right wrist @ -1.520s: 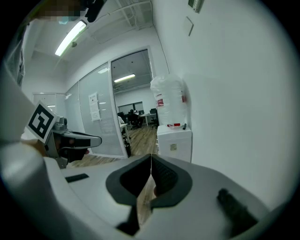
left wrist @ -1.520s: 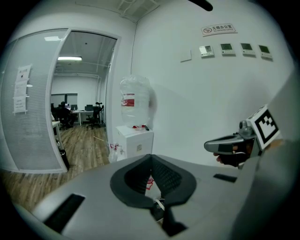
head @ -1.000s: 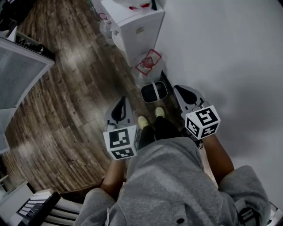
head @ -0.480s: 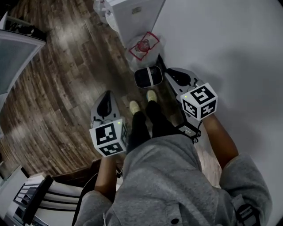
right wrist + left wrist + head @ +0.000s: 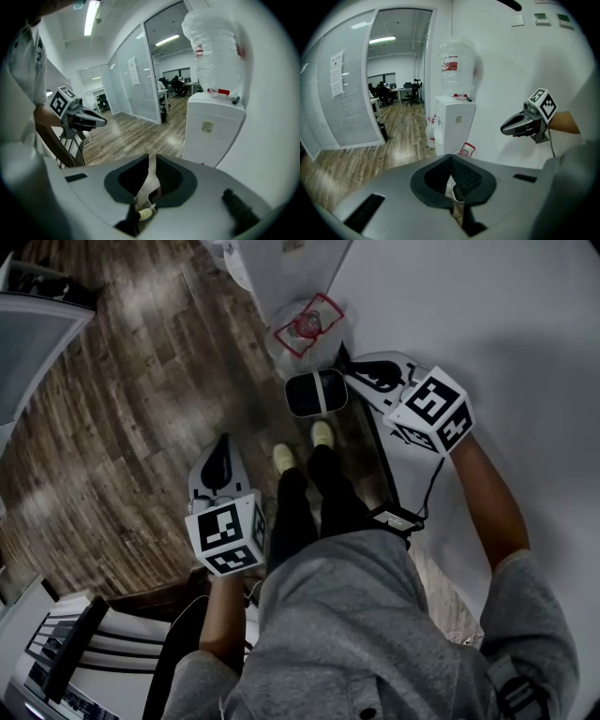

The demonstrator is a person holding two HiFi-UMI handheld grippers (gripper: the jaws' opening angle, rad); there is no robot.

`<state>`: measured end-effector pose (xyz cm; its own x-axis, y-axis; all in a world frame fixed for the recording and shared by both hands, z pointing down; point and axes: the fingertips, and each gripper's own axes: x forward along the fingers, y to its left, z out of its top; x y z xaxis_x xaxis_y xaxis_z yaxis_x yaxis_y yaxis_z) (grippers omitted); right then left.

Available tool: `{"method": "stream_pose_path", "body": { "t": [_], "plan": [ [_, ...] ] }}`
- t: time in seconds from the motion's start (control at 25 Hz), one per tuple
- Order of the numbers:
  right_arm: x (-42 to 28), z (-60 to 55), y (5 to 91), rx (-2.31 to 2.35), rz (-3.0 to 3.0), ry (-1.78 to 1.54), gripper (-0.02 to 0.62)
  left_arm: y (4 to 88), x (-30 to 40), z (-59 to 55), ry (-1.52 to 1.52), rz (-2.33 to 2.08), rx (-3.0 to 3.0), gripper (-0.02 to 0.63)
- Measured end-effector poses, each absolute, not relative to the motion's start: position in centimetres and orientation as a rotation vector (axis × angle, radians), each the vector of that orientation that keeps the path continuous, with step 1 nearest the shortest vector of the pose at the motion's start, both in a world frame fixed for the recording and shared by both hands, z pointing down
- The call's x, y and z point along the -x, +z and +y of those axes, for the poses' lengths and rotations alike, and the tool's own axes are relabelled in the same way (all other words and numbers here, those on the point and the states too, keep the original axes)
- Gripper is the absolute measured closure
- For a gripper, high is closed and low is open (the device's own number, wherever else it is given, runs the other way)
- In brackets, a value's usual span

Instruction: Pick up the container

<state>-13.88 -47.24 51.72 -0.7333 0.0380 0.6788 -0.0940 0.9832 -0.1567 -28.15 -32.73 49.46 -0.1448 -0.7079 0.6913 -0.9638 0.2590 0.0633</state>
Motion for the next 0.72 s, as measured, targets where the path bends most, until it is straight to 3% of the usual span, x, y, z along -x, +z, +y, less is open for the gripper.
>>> {"method": "stream_pose_path", "body": {
  "t": [0.04, 0.12, 0.2, 0.72],
  "plan": [
    [13.8, -47.1, 53.1, -0.044, -2.371, 0.249, 0.561, 49.9, 28.1, -32.7, 0.541, -1.916, -1.507, 0.592],
    [13.3, -46.6, 56.4, -0.071, -2.335, 0.321, 0.490, 50.9, 28.1, -32.8, 0.551, -1.904, -1.497, 0.593],
    [12.8, -46.0, 59.9, -0.106, -2.291, 0.427, 0.472, 52.1, 28.3, -33.0, 0.555, -1.890, -1.483, 0.593],
    [10.2, -45.4, 79.8, -0.302, -2.043, 0.824, 0.440, 66.3, 27.9, -34.4, 0.572, -1.801, -1.369, 0.593]
  ]
}}
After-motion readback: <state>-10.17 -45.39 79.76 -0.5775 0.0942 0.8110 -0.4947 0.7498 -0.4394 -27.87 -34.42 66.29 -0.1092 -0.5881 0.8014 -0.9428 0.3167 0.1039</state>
